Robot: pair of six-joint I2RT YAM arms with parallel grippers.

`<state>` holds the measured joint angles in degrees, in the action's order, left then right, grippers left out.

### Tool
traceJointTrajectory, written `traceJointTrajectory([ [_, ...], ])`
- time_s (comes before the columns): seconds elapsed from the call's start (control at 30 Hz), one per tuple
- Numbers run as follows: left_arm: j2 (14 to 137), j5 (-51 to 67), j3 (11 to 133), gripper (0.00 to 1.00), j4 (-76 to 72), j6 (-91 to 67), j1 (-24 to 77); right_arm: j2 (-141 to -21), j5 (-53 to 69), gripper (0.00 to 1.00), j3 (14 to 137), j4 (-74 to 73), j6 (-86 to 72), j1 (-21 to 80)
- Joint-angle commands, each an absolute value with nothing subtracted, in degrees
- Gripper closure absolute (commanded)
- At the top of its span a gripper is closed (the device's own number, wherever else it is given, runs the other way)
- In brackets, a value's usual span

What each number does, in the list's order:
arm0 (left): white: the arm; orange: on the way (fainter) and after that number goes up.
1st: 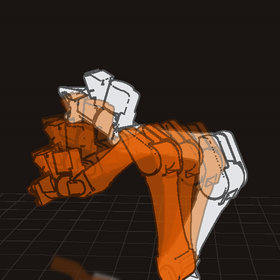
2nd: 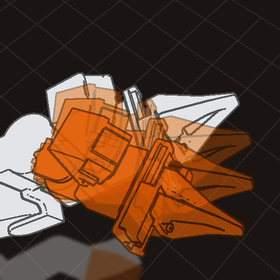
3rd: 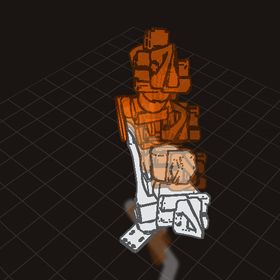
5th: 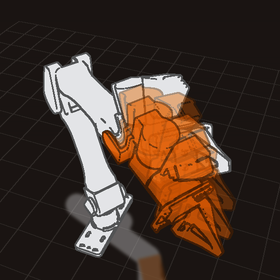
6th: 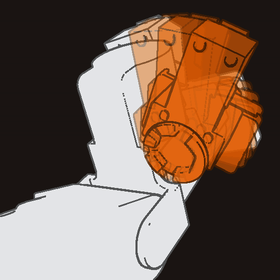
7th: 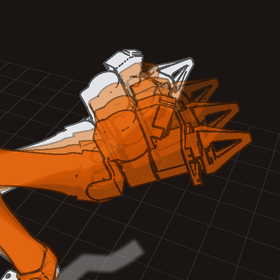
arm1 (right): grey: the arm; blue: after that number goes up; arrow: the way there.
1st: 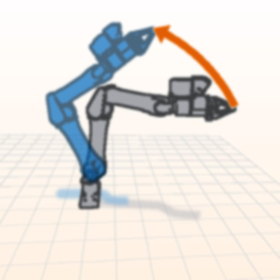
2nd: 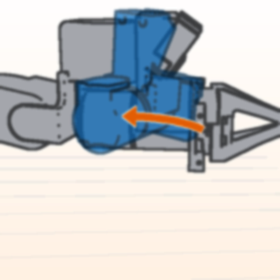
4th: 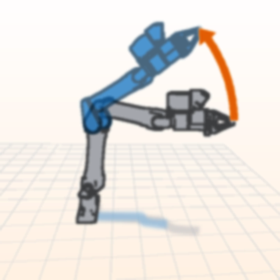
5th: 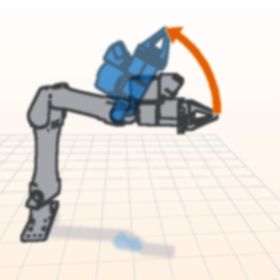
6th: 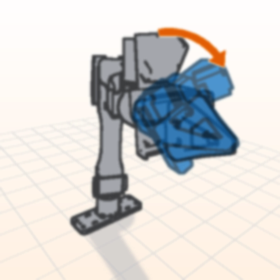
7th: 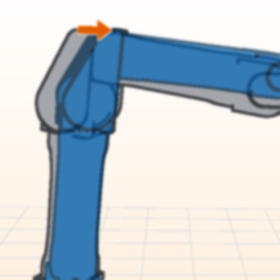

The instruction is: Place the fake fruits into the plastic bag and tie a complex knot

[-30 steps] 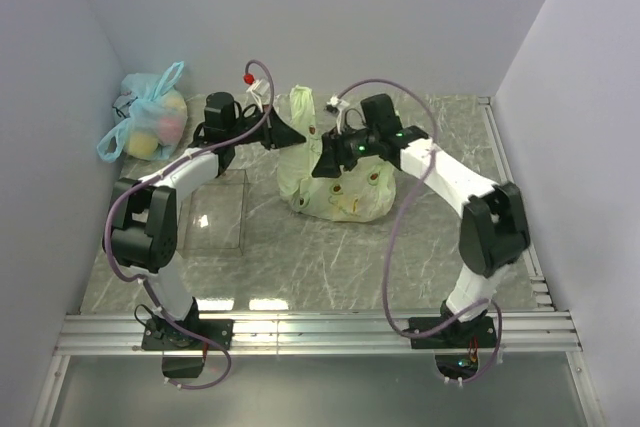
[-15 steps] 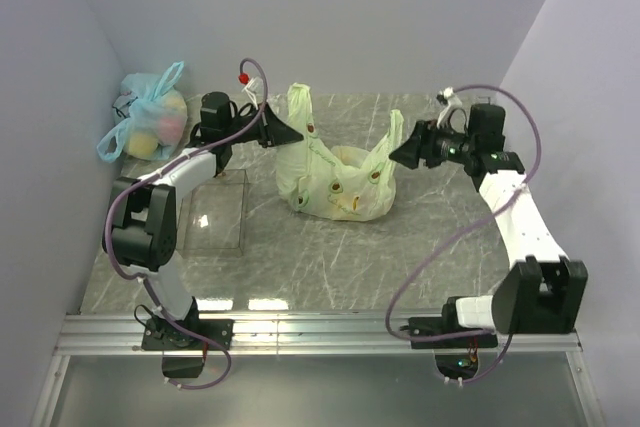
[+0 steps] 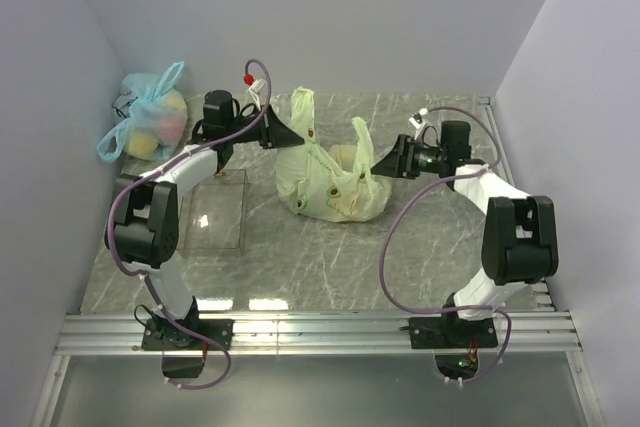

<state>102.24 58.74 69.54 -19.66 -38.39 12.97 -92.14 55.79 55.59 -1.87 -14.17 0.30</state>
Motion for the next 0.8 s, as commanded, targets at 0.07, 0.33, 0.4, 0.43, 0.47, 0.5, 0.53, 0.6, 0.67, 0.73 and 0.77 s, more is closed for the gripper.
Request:
traceJointTrajectory([
  [0.07, 102.57, 60.82, 73.56, 1.0, -17.31, -34.63, 13.27, -95.78, 60.37, 0.29, 60.2, 10.11, -18.98, 4.22],
  [0.33, 102.04, 61.61, 75.14, 0.99, -16.7, -32.17, 13.27, -98.7, 63.54, 0.63, 66.26, 4.49, -16.88, 5.89],
  [0.4, 101.17, 61.96, 74.97, 1.0, -16.78, -31.91, 13.27, -98.09, 62.58, 0.42, 68.19, -0.84, -13.47, 6.15],
  [0.43, 100.9, 62.57, 74.71, 0.99, -16.79, -31.38, 13.27, -97.91, 61.01, 0.38, 68.12, -1.75, -12.4, 6.24],
  [0.47, 100.72, 62.58, 74.62, 1.0, -16.09, -30.94, 13.36, -97.74, 60.3, 0.37, 67.94, -2.28, -11.52, 6.59],
  [0.5, 100.37, 62.49, 74.45, 1.0, -15.74, -29.98, 13.62, -97.82, 59.94, 0.36, 67.77, -3.76, -9.16, 6.68],
  [0.53, 100.2, 62.84, 73.92, 1.0, -15.82, -29.8, 13.62, -98.17, 58.46, 0.36, 67.85, -4.48, -8.44, 6.94],
  [0.6, 99.85, 62.76, 73.65, 1.0, -15.65, -29.27, 13.88, -99.92, 57.92, 0.39, 68.55, -5.18, -8.0, 7.29],
  [0.67, 99.67, 63.19, 73.56, 1.0, -15.73, -29.01, 13.97, -101.42, 58.01, 0.48, 68.64, -4.49, -9.14, 7.29],
  [0.73, 99.67, 63.46, 74.18, 1.0, -14.51, -27.34, 14.5, -101.86, 58.44, 0.59, 68.99, -3.87, -9.49, 7.29],
  [0.77, 99.41, 64.41, 74.53, 0.99, -13.89, -26.38, 15.02, -101.78, 59.32, 0.68, 68.82, -2.91, -10.28, 7.29],
])
